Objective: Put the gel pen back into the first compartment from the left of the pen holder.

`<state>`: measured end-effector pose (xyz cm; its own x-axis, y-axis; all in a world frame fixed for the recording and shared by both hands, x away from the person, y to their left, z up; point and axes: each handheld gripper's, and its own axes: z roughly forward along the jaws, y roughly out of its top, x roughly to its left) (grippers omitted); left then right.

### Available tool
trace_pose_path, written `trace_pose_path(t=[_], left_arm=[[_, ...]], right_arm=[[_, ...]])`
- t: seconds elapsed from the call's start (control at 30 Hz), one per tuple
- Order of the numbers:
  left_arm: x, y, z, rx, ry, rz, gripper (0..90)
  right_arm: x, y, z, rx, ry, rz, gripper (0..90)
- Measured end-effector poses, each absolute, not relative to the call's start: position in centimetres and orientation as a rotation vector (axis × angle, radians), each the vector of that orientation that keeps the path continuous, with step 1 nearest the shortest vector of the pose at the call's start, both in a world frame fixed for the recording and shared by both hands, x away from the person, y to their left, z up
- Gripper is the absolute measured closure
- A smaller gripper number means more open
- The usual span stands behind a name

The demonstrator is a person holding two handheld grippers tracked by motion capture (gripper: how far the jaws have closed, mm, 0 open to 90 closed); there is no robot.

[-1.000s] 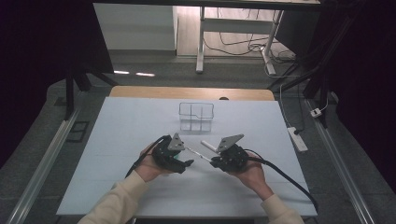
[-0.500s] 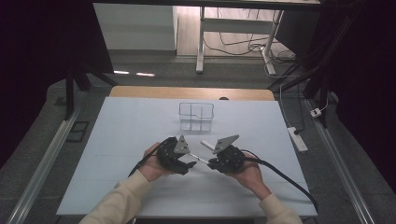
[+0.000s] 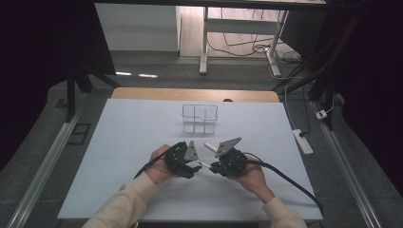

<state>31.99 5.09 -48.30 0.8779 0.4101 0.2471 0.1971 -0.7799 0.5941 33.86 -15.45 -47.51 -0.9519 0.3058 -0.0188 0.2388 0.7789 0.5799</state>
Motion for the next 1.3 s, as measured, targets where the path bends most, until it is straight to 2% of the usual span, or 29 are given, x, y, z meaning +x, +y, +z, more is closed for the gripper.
trace_pose_path(t=[0.17, 0.43, 0.7, 0.93, 1.3], left_arm=[[31.8, 4.6, -48.6, 2.503, 0.394, 0.511, 41.0], [31.5, 4.1, -48.7, 2.552, 0.307, 0.572, 56.1], [31.2, 4.1, -48.6, 2.583, 0.226, 0.572, 70.6], [30.9, 4.1, -48.5, 2.547, 0.210, 0.544, 77.3], [31.9, 5.6, -48.2, 2.487, 0.319, 0.514, 78.2]], right_arm=[[33.9, -15.5, -47.3, 0.436, 2.859, 0.916, 79.4], [33.8, -15.5, -47.2, 0.443, 2.871, 0.953, 79.4], [33.7, -15.8, -46.6, 0.451, 2.831, 1.037, 77.5], [33.7, -16.1, -46.2, 0.486, 2.724, 1.103, 69.0], [33.8, -17.6, -45.0, 0.585, 2.542, 1.235, 49.5]])
